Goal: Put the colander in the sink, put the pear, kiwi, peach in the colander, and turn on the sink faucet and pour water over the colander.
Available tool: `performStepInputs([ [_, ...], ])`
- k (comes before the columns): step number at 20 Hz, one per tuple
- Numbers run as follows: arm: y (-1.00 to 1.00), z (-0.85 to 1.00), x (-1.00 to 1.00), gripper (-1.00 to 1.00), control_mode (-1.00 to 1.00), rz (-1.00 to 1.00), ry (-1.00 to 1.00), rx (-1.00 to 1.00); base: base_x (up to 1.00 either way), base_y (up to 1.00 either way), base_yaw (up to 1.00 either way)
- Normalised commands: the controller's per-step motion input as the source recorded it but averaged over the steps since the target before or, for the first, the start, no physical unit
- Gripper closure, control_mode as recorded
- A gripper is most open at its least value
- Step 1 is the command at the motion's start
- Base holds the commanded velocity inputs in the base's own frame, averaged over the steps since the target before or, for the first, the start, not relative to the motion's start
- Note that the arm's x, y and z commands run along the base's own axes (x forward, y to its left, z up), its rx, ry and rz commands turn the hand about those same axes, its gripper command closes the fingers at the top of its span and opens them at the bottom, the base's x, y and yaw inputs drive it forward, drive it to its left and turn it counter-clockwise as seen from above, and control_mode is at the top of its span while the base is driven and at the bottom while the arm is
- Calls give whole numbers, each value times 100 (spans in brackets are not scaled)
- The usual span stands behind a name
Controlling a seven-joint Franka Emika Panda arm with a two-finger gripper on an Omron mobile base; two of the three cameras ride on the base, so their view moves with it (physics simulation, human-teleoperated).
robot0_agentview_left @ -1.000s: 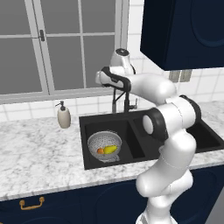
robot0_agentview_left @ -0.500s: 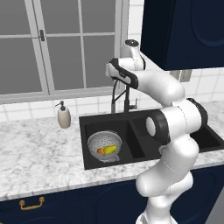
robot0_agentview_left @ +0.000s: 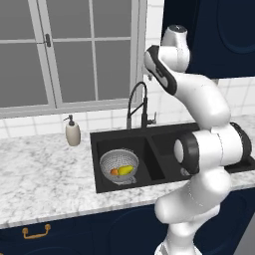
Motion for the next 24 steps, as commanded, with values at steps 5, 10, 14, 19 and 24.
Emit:
performStepInputs([
  [5, -87, -19, -83, -100, -100, 0, 2, 3, 0, 0, 0],
  [10, -93, -54, -55, -100, -100, 5, 0, 12, 0, 0, 0],
  [14, -27, -55, -53, -100, -100, 5, -1, 3, 0, 0, 0],
  [19, -9, -50, -100, -100, -100, 1, -16, 0, 0, 0, 0],
  [24, -65, -37, -92, -100, -100, 0, -13, 2, 0, 0, 0],
])
